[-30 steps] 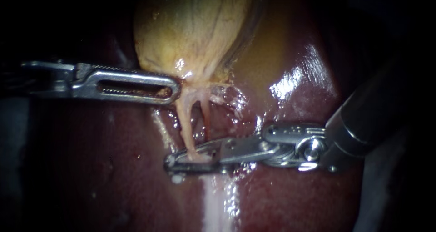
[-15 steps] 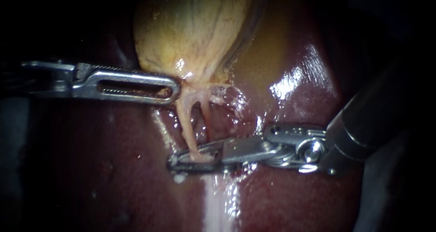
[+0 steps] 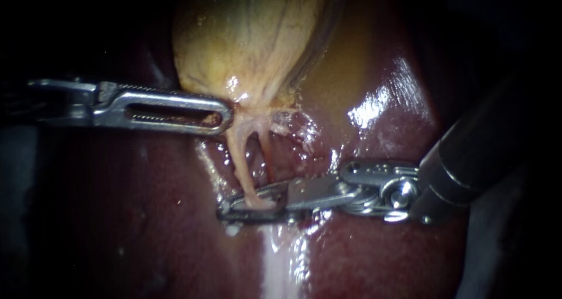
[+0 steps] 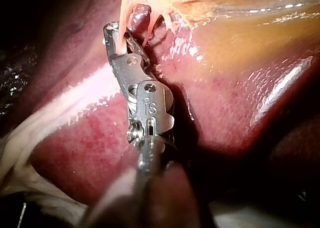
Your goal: Clipping second clip left tube
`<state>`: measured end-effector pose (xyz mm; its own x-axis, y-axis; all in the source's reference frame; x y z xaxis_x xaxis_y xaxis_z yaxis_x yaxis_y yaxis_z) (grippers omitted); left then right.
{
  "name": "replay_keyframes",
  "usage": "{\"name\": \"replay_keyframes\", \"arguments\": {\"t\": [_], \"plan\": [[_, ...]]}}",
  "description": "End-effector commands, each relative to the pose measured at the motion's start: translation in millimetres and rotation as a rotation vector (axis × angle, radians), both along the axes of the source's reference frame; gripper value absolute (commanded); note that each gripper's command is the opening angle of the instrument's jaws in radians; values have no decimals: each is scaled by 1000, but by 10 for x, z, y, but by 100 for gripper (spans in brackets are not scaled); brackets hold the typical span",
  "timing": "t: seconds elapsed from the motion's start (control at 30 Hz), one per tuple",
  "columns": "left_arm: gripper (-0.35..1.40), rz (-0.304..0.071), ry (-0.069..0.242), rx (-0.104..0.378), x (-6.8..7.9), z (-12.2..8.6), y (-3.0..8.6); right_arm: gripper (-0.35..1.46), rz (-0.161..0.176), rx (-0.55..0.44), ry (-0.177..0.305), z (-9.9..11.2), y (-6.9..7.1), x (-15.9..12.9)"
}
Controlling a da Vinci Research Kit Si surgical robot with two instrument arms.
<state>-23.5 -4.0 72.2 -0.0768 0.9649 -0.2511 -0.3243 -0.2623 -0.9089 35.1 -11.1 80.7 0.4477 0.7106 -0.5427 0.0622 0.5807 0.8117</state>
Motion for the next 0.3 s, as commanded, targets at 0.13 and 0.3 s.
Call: {"name": "replay_keyframes", "arguments": {"t": [0.13,0.3], "plan": [[-35,0,0,0,0,1,1,-35,-3,1,2,0,0,0],[-35,0,0,0,0,2,1,-35,-5,1,3,0,0,0]]}}
